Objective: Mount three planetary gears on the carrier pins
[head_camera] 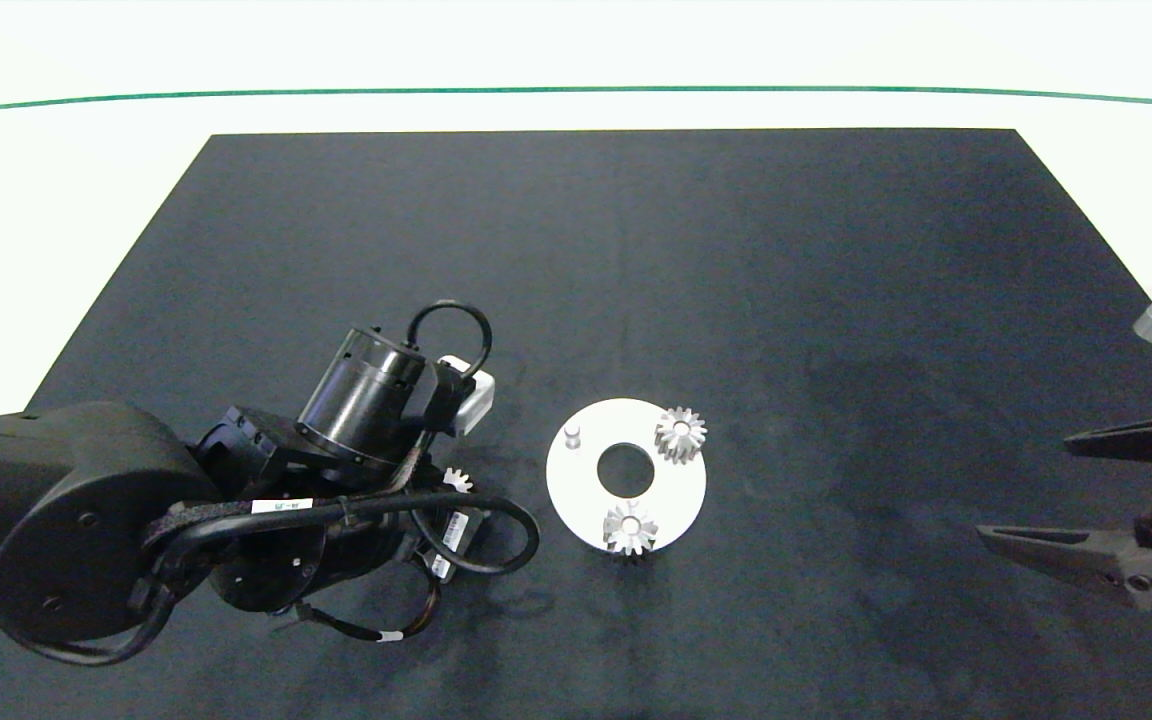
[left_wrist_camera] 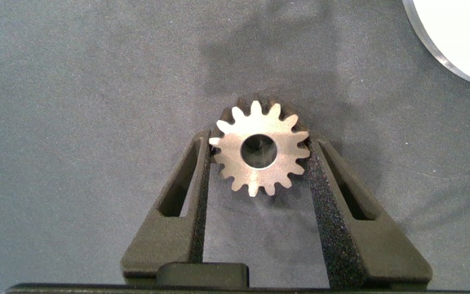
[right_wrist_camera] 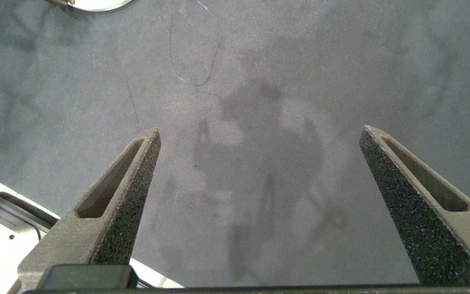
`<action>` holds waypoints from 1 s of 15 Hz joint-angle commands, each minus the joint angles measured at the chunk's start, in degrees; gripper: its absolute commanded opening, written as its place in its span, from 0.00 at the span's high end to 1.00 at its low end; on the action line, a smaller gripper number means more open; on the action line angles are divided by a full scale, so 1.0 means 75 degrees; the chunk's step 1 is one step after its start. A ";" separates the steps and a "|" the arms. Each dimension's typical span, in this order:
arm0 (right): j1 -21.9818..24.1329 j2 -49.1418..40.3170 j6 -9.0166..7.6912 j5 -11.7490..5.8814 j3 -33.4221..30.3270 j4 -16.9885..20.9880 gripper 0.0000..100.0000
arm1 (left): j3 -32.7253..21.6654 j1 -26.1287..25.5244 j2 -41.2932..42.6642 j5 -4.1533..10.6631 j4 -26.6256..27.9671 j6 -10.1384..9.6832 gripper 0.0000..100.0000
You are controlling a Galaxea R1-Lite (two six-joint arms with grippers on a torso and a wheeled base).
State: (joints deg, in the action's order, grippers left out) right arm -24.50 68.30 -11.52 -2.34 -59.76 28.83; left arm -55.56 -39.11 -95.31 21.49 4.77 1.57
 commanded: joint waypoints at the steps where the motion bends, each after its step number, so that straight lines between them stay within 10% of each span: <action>1: -0.0002 0.0010 -0.0011 -0.0004 0.0011 0.0023 0.00 | 0.0002 -0.0001 0.0004 0.0017 0.0009 0.0001 1.00; 15: -0.0014 -0.0107 -0.0046 0.0019 -0.0036 0.0023 0.00 | -0.0150 -0.0036 0.0286 0.0029 0.0079 0.0013 1.00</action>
State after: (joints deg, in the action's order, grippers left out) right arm -24.59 67.67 -11.81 -2.19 -60.03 28.86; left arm -56.47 -39.35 -93.51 21.55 5.42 1.62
